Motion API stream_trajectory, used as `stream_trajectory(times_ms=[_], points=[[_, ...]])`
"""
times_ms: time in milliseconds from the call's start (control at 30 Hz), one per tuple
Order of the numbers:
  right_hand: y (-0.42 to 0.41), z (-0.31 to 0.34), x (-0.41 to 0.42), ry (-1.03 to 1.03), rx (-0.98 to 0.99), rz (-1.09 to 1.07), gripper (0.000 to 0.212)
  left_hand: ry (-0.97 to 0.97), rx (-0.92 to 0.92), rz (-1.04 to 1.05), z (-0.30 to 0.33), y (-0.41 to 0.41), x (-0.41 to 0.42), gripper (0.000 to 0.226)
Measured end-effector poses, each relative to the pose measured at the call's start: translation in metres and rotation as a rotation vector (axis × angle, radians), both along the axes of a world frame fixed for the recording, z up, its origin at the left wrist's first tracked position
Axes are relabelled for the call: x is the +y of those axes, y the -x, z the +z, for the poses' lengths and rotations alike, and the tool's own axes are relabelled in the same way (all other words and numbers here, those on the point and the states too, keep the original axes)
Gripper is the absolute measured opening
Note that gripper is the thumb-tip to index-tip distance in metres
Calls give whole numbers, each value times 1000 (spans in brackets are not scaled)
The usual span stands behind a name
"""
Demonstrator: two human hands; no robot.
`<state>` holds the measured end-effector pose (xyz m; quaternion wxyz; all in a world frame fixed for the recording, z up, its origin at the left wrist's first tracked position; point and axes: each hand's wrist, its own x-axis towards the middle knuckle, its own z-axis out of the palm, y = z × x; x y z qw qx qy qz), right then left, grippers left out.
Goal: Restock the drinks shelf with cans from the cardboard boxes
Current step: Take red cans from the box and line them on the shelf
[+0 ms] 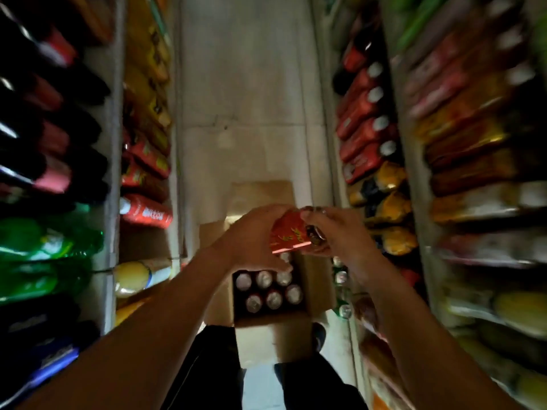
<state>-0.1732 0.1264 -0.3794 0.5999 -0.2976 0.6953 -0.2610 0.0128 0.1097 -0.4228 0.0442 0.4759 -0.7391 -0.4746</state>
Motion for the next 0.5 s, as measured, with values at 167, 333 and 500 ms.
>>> stream_trajectory(times_ms=[167, 333, 500], points=[[51, 207, 13, 186, 48, -75, 20, 77, 183, -75, 192, 71, -35, 55], [87, 342, 64, 437, 127, -265, 52, -9, 420, -137, 330, 139, -28, 57], [115, 414, 120, 565, 358, -502, 39, 36, 586, -246, 408, 214, 6, 79]])
